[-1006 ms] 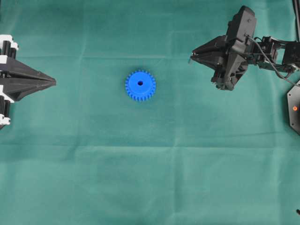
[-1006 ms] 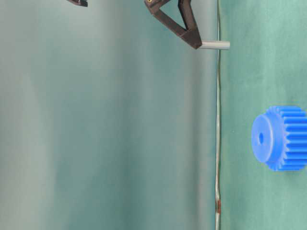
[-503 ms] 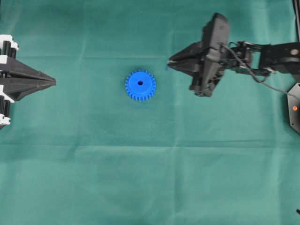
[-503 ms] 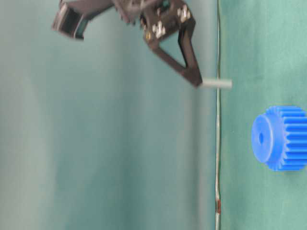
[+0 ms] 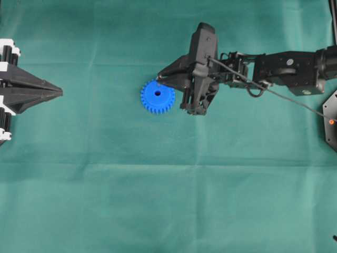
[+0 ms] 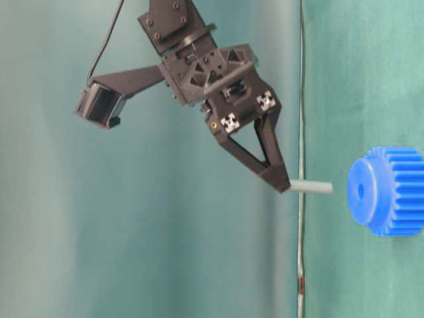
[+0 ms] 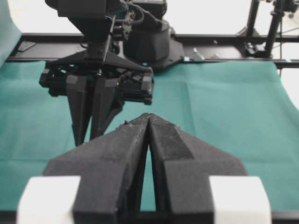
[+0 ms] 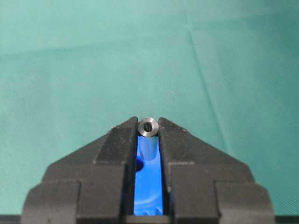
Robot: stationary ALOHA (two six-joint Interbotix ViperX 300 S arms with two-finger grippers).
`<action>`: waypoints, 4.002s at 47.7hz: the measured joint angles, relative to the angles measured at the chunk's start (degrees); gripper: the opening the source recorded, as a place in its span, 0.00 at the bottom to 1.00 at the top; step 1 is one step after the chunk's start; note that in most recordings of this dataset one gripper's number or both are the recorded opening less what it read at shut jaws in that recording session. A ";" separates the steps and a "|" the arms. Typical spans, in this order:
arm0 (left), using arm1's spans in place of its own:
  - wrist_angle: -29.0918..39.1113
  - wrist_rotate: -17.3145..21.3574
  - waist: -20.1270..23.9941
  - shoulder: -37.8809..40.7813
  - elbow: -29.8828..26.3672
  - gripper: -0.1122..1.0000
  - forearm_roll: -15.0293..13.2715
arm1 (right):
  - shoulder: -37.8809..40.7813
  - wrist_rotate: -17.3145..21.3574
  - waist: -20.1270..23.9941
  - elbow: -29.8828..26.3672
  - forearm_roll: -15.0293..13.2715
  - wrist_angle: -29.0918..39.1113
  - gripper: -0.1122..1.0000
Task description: Insert the shaft placed at a random location into the center hole of the medium gear at another random location.
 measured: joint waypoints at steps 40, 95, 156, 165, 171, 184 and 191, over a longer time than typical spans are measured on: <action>0.00 0.00 0.00 -0.09 0.00 0.10 0.00 | 4.48 0.09 0.62 -1.32 1.14 -0.79 0.22; 0.00 0.00 0.00 -0.18 0.00 0.10 0.00 | 3.16 0.00 1.41 -0.70 1.32 0.62 0.22; 0.00 0.00 0.00 -0.18 0.00 0.10 0.09 | 3.60 0.00 1.14 -0.35 1.23 -3.34 0.22; 0.00 0.00 0.00 -0.18 0.00 0.10 0.00 | 4.39 0.00 1.14 -0.35 1.32 -3.34 0.22; 0.00 0.00 0.00 -0.18 0.00 0.10 0.00 | 4.48 0.09 1.23 -0.26 1.32 -3.43 0.22; 0.00 0.00 0.00 -0.18 0.00 0.10 0.09 | 5.36 0.00 1.05 -0.26 1.32 -3.43 0.22; 0.00 0.00 0.00 -0.09 0.00 0.10 0.00 | 6.24 0.00 1.14 -0.26 1.32 -3.43 0.22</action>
